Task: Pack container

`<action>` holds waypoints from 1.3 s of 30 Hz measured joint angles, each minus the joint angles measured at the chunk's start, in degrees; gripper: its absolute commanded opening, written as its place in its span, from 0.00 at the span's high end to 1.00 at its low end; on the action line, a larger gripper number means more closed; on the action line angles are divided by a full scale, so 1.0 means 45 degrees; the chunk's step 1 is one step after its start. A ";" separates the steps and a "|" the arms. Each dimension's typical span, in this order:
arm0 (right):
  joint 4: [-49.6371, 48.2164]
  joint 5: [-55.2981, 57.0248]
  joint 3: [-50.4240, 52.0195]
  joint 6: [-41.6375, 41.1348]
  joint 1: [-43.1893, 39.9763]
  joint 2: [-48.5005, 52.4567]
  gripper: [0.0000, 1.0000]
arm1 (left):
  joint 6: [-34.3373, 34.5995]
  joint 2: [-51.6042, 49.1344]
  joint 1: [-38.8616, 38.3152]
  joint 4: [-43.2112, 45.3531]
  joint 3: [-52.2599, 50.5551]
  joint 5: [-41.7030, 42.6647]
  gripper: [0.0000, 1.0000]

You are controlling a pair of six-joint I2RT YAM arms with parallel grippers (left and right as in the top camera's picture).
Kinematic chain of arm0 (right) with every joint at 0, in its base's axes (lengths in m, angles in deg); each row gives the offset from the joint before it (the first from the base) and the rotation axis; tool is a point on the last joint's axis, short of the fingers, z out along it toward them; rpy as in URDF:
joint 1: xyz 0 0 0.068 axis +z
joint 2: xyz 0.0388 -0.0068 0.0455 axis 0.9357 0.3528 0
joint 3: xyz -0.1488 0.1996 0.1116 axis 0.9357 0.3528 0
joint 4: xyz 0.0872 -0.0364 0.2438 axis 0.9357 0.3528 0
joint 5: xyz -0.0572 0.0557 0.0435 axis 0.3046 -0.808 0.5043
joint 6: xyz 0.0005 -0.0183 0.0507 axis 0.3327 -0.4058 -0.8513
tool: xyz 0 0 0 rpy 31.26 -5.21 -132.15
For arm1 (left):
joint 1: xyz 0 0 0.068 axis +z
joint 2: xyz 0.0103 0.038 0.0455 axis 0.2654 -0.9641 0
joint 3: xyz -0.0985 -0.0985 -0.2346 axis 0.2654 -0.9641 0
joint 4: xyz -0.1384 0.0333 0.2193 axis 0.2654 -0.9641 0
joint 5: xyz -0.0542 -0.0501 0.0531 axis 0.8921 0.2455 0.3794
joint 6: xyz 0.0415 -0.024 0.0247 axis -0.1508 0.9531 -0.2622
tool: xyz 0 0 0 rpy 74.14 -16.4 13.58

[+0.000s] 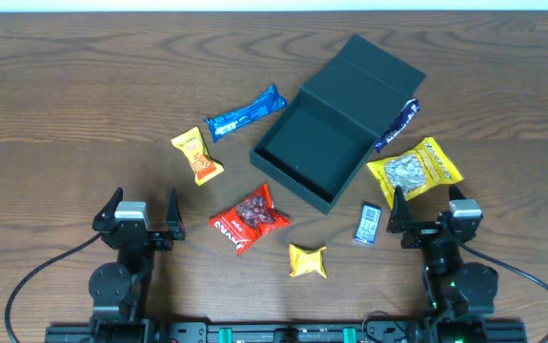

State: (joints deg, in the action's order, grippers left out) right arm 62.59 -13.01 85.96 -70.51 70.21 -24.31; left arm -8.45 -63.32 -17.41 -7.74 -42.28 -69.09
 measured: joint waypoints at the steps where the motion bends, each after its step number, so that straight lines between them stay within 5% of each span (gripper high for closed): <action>1: -0.0044 0.0121 0.0000 0.0005 0.0000 0.0005 0.01 | 0.0000 0.0000 0.0000 0.0000 0.0000 0.0000 0.05; 6: -0.1253 -0.0219 0.0000 -0.0243 0.0000 -0.0010 0.01 | 0.0000 0.0000 0.0000 0.0000 0.0000 0.0000 0.05; 12: -0.0277 -0.1078 -0.0204 -0.0170 0.0000 0.0058 0.01 | 0.0000 0.0000 0.0000 0.0000 0.0000 0.0000 0.05; 28: 1.0414 -0.1146 -1.0516 0.2040 0.0000 0.6917 0.01 | 0.0044 -0.0015 0.0000 -0.0039 0.0029 -0.0044 0.05; 39: 1.3153 -0.1345 -1.2259 0.0602 0.0631 1.0671 0.01 | 0.0097 -0.0015 0.0000 -0.0044 0.0029 -0.0044 0.05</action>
State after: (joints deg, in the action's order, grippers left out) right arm 121.78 -19.07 30.80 -67.80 73.05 23.71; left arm -8.01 -63.38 -17.41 -7.93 -42.15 -69.28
